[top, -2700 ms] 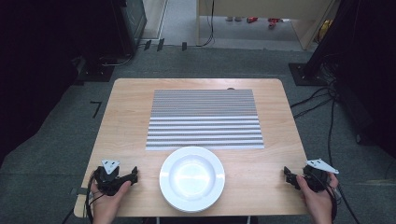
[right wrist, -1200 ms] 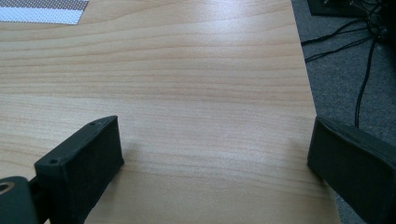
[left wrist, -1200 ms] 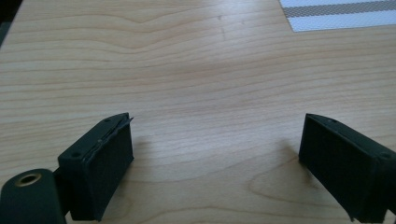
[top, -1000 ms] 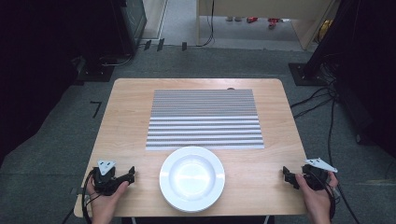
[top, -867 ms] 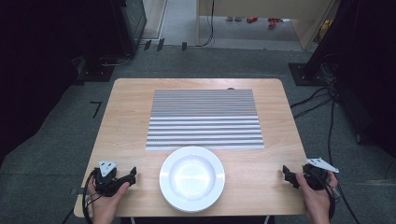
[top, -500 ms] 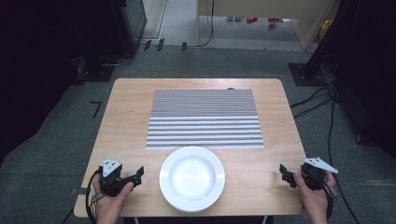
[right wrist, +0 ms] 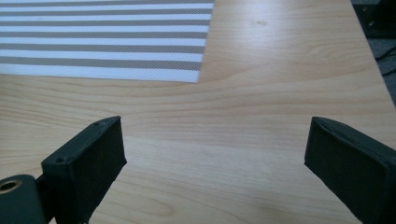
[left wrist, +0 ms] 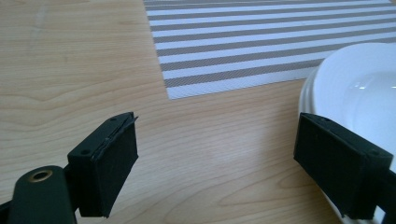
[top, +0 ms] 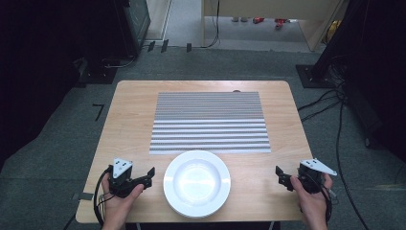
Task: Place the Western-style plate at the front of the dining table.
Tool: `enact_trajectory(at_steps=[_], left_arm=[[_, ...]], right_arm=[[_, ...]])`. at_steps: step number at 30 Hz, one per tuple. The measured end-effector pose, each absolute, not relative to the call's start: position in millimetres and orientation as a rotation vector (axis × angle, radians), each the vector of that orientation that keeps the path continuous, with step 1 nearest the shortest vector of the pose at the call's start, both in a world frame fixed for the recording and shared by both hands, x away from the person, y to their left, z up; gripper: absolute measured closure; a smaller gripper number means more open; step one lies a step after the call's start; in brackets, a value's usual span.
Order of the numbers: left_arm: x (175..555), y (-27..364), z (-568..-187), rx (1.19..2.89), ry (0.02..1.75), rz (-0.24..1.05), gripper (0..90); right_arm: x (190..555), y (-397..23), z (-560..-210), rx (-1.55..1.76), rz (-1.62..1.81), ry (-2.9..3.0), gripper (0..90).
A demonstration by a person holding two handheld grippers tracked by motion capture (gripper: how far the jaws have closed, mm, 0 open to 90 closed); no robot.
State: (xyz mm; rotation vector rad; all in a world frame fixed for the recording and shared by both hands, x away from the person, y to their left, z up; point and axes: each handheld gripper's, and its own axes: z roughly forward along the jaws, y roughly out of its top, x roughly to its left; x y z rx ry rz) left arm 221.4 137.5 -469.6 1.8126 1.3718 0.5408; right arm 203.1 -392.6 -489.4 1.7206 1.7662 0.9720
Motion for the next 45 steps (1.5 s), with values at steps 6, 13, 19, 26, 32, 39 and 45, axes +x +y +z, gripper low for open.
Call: enact_trajectory(at_steps=[6,13,19,26,32,39,45], left_arm=[[221.1,123.5,-469.0,1.845,1.332,0.526,13.7],[222.1,108.7,-468.6,1.864,1.301,0.497,13.7],[223.6,98.1,-470.8,1.883,1.275,0.475,13.7],[224.0,92.8,-471.9,1.878,1.273,0.464,13.7],[217.8,90.6,-474.8,1.881,1.261,0.46,13.7],[212.2,90.5,-479.8,1.891,1.265,0.468,13.8],[207.4,94.1,-477.5,1.871,1.265,0.467,13.8]], right_arm=[[204.2,-375.4,-480.0,1.686,1.035,1.796,5.6],[206.7,-355.9,-473.2,1.65,1.082,1.834,5.8],[210.5,-337.0,-467.7,1.613,1.123,1.866,6.3],[213.7,-317.8,-459.1,1.582,1.154,1.863,6.8],[213.5,-296.2,-452.9,1.546,1.181,1.889,7.1],[213.5,-273.8,-458.0,1.524,1.182,1.901,7.5],[209.7,-258.0,-463.9,1.495,1.207,1.951,7.5]])
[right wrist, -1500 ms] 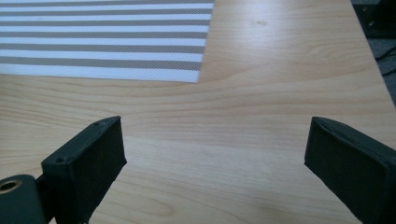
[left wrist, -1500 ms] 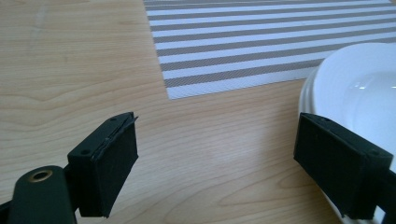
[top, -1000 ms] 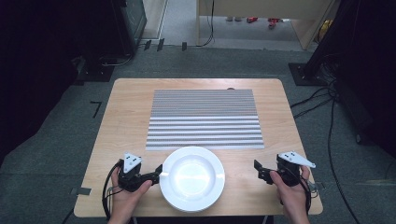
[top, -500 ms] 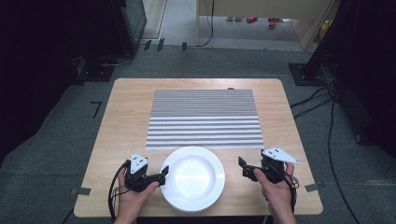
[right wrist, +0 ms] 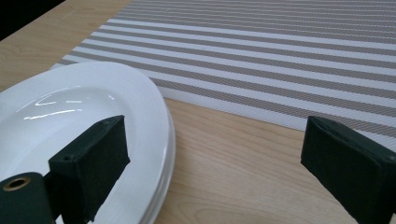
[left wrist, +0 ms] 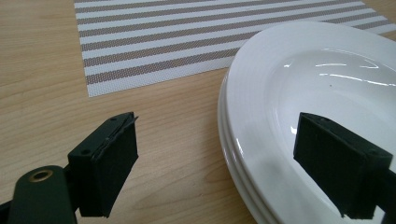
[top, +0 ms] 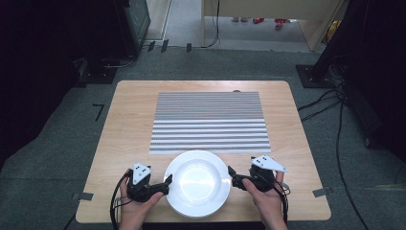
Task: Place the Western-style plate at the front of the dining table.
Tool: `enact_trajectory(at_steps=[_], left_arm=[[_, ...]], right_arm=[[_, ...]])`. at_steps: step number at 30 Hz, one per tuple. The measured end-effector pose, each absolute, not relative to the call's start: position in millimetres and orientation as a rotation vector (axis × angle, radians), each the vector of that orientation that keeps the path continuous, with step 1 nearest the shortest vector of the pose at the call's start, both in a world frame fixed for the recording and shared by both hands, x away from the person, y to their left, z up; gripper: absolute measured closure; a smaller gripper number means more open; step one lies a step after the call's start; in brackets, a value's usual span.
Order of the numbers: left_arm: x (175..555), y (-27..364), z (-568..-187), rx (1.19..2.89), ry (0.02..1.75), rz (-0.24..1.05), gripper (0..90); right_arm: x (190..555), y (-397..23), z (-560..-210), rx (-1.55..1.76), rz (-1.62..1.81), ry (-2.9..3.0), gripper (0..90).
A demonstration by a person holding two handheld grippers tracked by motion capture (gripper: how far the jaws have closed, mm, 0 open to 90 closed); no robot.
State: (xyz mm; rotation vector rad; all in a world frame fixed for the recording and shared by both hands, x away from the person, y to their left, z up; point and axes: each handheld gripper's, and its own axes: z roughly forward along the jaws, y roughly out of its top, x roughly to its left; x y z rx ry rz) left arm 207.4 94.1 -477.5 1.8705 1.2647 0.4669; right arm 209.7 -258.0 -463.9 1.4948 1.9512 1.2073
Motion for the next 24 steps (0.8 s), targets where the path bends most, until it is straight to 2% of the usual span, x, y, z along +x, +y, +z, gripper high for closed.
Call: enact_trajectory(at_steps=[10,11,18,21,22,24], left_arm=[[201.3,93.5,-481.6,1.875,1.268,0.431,14.1],[200.2,92.0,-482.5,1.883,1.257,0.426,14.2],[199.3,88.6,-485.3,1.901,1.253,0.417,15.0],[199.8,87.9,-486.4,1.908,1.254,0.417,15.9],[199.8,87.5,-486.4,1.908,1.252,0.418,18.5],[199.4,85.5,-486.4,1.912,1.243,0.43,23.1]], right_arm=[[206.0,-238.7,-471.3,1.447,1.236,2.023,7.8],[204.9,-234.6,-473.5,1.444,1.238,2.03,15.7],[201.6,-226.5,-478.7,1.44,1.232,2.044,18.2],[200.5,-225.1,-480.5,1.451,1.232,2.043,22.1],[199.9,-225.0,-482.5,1.457,1.22,2.039,26.7],[198.3,-226.0,-483.8,1.461,1.216,2.038,29.9]])
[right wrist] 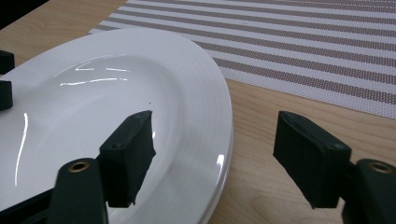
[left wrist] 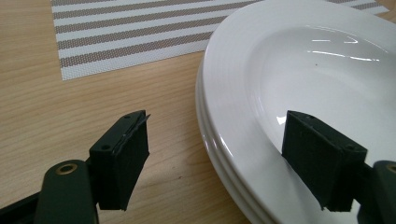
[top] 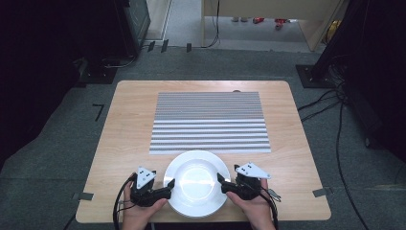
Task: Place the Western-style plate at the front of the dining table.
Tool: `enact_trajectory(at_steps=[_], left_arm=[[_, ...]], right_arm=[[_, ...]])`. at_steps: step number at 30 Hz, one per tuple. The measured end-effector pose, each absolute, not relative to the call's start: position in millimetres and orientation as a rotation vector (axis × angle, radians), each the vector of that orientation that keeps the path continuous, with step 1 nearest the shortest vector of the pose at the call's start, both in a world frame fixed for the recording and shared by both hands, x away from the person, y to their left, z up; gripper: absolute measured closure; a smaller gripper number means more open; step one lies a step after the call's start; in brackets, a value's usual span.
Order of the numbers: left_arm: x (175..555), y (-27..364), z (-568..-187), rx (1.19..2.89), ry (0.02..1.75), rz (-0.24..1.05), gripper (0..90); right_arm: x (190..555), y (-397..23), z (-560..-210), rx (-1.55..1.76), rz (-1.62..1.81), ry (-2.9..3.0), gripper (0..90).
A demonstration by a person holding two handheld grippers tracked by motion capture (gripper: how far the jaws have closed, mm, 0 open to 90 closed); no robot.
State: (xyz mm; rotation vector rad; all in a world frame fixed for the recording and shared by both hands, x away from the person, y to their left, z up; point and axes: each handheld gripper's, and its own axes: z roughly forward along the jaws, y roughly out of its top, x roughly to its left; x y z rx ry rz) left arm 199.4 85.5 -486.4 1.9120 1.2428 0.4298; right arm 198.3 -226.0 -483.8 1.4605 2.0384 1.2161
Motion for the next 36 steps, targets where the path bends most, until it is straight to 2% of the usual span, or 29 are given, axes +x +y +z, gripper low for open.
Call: enact_trajectory(at_steps=[4,5,7,15,18,21,36], left_arm=[[198.9,82.5,-487.3,1.923,1.231,0.432,25.9],[197.5,81.1,-488.4,1.927,1.222,0.434,28.4],[196.7,80.8,-488.8,1.926,1.217,0.434,32.4],[193.1,79.2,-488.7,1.933,1.171,0.432,44.4],[192.6,79.4,-488.6,1.934,1.161,0.422,48.9],[192.7,80.7,-488.8,1.924,1.161,0.412,49.6],[192.7,85.5,-490.1,1.906,1.136,0.39,50.7]], right_arm=[[195.6,-229.0,-485.3,1.466,1.221,2.035,34.3],[194.7,-230.9,-486.6,1.477,1.225,2.033,40.2],[194.4,-232.0,-487.3,1.494,1.238,2.028,46.3],[188.1,-227.6,-488.2,1.458,1.267,2.006,61.6],[187.5,-227.9,-489.0,1.461,1.281,2.004,63.9],[187.2,-230.8,-490.4,1.494,1.32,1.987,67.1],[191.0,-242.6,-497.2,1.595,1.448,1.964,71.7]])
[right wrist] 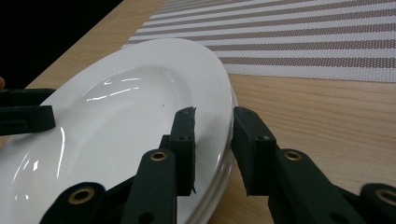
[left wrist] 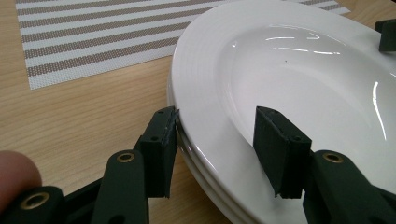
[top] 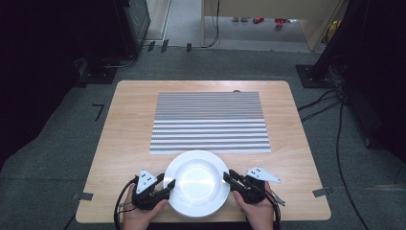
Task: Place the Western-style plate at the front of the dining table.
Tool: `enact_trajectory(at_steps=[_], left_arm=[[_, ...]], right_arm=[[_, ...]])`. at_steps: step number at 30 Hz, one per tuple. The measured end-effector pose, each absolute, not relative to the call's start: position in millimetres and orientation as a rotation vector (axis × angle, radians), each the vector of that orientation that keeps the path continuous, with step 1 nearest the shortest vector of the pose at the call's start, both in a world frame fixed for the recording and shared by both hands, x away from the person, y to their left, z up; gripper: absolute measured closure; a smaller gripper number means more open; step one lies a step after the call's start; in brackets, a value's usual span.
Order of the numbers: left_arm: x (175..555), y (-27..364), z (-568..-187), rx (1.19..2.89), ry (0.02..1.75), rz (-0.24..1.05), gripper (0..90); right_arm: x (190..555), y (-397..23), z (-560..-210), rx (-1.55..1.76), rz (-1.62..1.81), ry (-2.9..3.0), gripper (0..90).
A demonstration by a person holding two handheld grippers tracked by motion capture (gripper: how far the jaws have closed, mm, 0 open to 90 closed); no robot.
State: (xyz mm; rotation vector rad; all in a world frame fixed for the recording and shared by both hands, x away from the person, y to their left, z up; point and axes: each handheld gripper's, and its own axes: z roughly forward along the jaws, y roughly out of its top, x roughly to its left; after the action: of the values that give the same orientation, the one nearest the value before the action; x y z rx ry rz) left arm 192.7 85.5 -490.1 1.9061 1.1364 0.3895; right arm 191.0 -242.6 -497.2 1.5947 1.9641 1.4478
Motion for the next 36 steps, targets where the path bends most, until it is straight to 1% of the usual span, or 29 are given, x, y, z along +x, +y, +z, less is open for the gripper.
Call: enact_trajectory(at_steps=[1,5,11,12,13,14,16,17,19,23,25,26,27,31,33,35,36], left_arm=[[192.7,85.5,-490.1,1.907,1.134,0.39,50.7],[192.8,86.4,-489.8,1.907,1.133,0.383,50.9],[191.3,86.6,-490.4,1.892,1.129,0.394,51.3],[190.7,87.4,-490.1,1.883,1.127,0.399,52.0],[190.3,88.3,-489.6,1.873,1.125,0.407,57.2],[190.6,90.9,-487.8,1.863,1.133,0.398,59.8],[191.3,92.1,-487.6,1.862,1.136,0.38,60.6],[191.8,92.3,-488.0,1.867,1.141,0.354,57.9],[192.0,91.6,-488.0,1.877,1.144,0.343,53.3],[193.3,90.7,-489.1,1.898,1.15,0.315,48.5],[195.7,94.9,-489.4,1.879,1.157,0.266,48.9],[195.7,94.9,-489.4,1.879,1.157,0.266,49.5],[196.0,96.4,-489.3,1.874,1.154,0.257,50.1],[195.1,95.3,-488.8,1.879,1.151,0.27,50.2],[195.9,93.4,-489.9,1.899,1.15,0.257,46.5],[196.8,92.0,-491.4,1.903,1.154,0.232,38.0],[196.7,90.7,-492.1,1.906,1.158,0.237,38.8]], right_arm=[[190.7,-243.1,-497.0,1.612,1.455,1.95,73.3],[193.4,-250.8,-495.9,1.739,1.547,1.918,74.5],[192.9,-251.7,-496.3,1.771,1.568,1.907,74.0],[192.5,-251.7,-495.9,1.789,1.57,1.901,74.7],[191.8,-251.8,-495.7,1.798,1.564,1.897,76.2],[191.4,-251.8,-495.5,1.804,1.561,1.896,76.4],[191.2,-251.8,-495.5,1.808,1.56,1.894,76.4],[191.0,-251.9,-496.0,1.817,1.57,1.882,76.4],[190.8,-251.8,-496.5,1.826,1.58,1.872,75.9],[190.9,-253.0,-497.6,1.858,1.604,1.852,75.9],[192.0,-255.9,-498.7,1.929,1.644,1.827,77.3],[192.0,-255.9,-498.7,1.929,1.644,1.827,77.3],[193.0,-258.8,-500.4,1.967,1.662,1.814,81.2],[193.9,-261.6,-501.8,1.986,1.689,1.815,81.9],[193.6,-261.4,-501.9,1.976,1.689,1.82,81.8],[193.4,-261.1,-502.7,1.952,1.694,1.821,80.2],[193.4,-261.0,-502.9,1.945,1.698,1.821,79.3]])
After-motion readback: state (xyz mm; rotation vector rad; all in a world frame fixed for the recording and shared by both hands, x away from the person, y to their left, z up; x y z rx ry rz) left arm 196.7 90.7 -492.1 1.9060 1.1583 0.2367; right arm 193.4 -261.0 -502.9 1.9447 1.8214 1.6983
